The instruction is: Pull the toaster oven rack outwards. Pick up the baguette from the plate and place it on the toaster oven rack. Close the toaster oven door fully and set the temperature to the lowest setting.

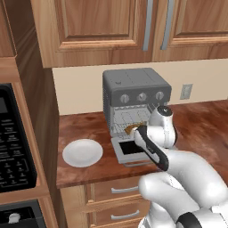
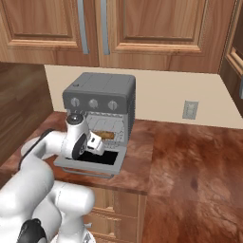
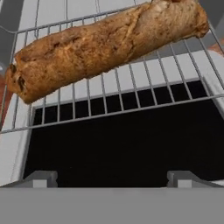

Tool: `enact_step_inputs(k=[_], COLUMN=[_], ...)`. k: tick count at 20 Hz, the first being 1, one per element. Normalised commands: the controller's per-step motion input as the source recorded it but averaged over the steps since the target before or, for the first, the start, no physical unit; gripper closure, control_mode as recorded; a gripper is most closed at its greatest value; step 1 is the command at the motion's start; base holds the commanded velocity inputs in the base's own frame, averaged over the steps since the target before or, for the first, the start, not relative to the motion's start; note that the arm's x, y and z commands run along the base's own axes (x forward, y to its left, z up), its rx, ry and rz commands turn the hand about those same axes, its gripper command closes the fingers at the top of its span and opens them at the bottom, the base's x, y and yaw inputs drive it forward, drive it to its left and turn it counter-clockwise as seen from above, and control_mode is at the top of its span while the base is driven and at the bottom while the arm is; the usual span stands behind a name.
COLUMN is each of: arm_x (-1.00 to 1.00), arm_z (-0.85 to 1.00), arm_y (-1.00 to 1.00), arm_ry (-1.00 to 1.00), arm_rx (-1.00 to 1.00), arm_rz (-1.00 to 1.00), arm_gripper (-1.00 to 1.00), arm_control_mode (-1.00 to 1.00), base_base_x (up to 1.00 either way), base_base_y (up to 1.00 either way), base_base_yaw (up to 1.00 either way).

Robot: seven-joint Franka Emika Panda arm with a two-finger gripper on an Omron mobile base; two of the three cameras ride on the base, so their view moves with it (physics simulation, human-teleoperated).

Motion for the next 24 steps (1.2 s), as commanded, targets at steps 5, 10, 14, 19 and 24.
enact_step_inputs(k=[5, 10, 14, 19, 24], arm_x=[0.02, 0.1, 0.04, 0.11, 0.29], arm_z=[-0.04, -0.33, -0.47, -0.33, -0.07], arm_y=[0.0, 0.0, 0.0, 0.01, 0.07], arm_ry=[0.06, 0.04, 0.01, 0.0, 0.0], arm_rx=[-0.01, 0.0, 0.0, 0.0, 0.0], arm_rz=[0.02, 0.0, 0.0, 0.0, 0.0], arm_gripper=[-1.0, -1.0, -1.0, -1.0, -1.0], arm_control_mode=[-1.0, -1.0, -1.0, -1.0, -1.0], base_base_x=[0.0, 0.0, 0.0, 0.0, 0.0], base_base_y=[0.0, 0.0, 0.0, 0.0, 0.0], base_base_yaw=[0.0, 0.0, 0.0, 0.0, 0.0])
